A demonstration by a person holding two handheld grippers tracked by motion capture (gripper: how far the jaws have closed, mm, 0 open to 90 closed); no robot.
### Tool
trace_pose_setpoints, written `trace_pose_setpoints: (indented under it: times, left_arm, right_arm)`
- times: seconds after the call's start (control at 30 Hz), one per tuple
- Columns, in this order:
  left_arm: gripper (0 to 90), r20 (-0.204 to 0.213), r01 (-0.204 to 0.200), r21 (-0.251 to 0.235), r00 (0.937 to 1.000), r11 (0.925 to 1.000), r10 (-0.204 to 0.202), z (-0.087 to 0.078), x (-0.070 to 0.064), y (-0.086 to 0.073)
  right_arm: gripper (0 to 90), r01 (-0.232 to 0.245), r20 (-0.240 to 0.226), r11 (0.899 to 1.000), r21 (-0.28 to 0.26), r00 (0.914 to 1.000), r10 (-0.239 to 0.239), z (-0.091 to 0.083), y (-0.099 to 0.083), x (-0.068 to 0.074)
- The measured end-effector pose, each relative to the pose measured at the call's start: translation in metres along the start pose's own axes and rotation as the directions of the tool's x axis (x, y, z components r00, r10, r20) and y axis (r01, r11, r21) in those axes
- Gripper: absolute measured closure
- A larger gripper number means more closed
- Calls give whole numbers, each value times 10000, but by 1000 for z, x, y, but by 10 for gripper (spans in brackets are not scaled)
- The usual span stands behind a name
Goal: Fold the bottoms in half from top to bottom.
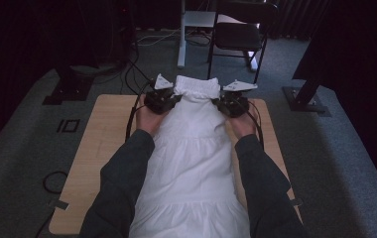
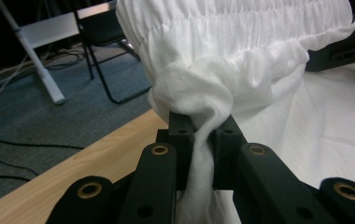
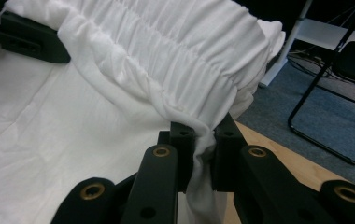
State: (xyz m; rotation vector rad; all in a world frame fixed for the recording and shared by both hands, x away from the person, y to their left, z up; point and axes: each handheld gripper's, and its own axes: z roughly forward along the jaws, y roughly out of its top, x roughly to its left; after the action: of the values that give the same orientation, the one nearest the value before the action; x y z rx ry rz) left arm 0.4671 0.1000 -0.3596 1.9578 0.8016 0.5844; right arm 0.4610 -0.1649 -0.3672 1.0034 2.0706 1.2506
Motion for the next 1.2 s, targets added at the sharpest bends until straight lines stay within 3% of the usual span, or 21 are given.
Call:
trace_pose_setpoints:
  times: [0.2, 0.37, 0.47, 0.57, 0.67, 0.7, 0.73, 0.77, 0.8, 0.83, 0.87, 0.9, 0.93, 1.0, 1.03, 1.07, 1.1, 1.13, 1.17, 1.2]
  left_arm:
    - [818, 584, -86, 284, 9983, 9996, 69, -8, -5, -15]
    - [814, 912, -365, 294, 9953, 9989, 337, -26, -19, -31]
    - [810, 1095, -508, 330, 9929, 9982, 470, -38, -30, -44]
    - [807, 1367, -702, 317, 9885, 9970, 652, -59, -49, -67]
    - [804, 1535, -696, 255, 9860, 9972, 649, -70, -58, -80]
    - [800, 1749, -575, 246, 9832, 9980, 523, -79, -68, -97]
    - [799, 1749, -575, 246, 9832, 9980, 523, -79, -68, -97]
    - [798, 1837, -583, 320, 9816, 9978, 515, -82, -73, -107]
    - [798, 1965, -583, 453, 9793, 9973, 483, -84, -78, -117]
    - [795, 2248, -441, 786, 9741, 9959, 254, -87, -86, -139]
    - [795, 2248, -441, 786, 9741, 9959, 254, -87, -86, -139]
    - [795, 2489, -160, 1365, 9683, 9905, -187, -85, -92, -160]
    - [795, 2489, -160, 1365, 9683, 9905, -187, -85, -92, -160]
    - [795, 2635, -268, 2167, 9641, 9759, -320, -80, -101, -182]
    - [793, 2794, -419, 2807, 9593, 9589, -399, -74, -110, -201]
    - [792, 2794, -419, 2807, 9593, 9589, -399, -74, -110, -201]
    - [789, 2848, -413, 3057, 9573, 9512, -500, -71, -113, -210]
    - [789, 2779, -430, 3336, 9590, 9417, -546, -68, -115, -217]
    - [787, 2552, -533, 3644, 9659, 9297, -446, -63, -117, -223]
    - [785, 2442, -717, 3740, 9694, 9246, -237, -59, -120, -228]
  right_arm:
    - [815, 225, -235, 9994, 252, 9995, -219, -9, -12, 11]
    - [814, 127, -570, 9990, 418, 9983, -103, -20, -27, 22]
    - [811, 313, -773, 9981, 528, 9966, -271, -30, -41, 34]
    - [809, 606, -1132, 9965, 572, 9921, -538, -45, -60, 52]
    - [808, 631, -1424, 9963, 587, 9883, -542, -55, -73, 63]
    - [807, 742, -1602, 9955, 592, 9850, -639, -61, -84, 73]
    - [807, 742, -1602, 9955, 592, 9850, -639, -61, -84, 73]
    - [807, 886, -1780, 9935, 717, 9812, -746, -65, -99, 83]
    - [807, 886, -1780, 9935, 717, 9812, -746, -65, -99, 83]
    - [805, 898, -1993, 9913, 960, 9775, -693, -66, -116, 93]
    - [805, 898, -1993, 9913, 960, 9775, -693, -66, -116, 93]
    - [805, 1028, -2203, 9852, 1375, 9729, -707, -63, -136, 103]
    - [805, 1028, -2203, 9852, 1375, 9729, -707, -63, -136, 103]
    - [805, 1147, -2450, 9735, 1981, 9674, -641, -57, -159, 114]
    - [804, 1332, -2587, 9599, 2467, 9636, -672, -52, -175, 121]
    - [804, 1332, -2587, 9599, 2467, 9636, -672, -52, -175, 121]
    - [804, 1333, -2740, 9487, 2866, 9603, -521, -48, -190, 126]
    - [804, 1333, -2740, 9487, 2866, 9603, -521, -48, -190, 126]
    - [801, 1321, -2800, 9424, 3074, 9590, -431, -45, -196, 128]
    - [800, 1300, -2811, 9346, 3311, 9591, -338, -41, -202, 129]
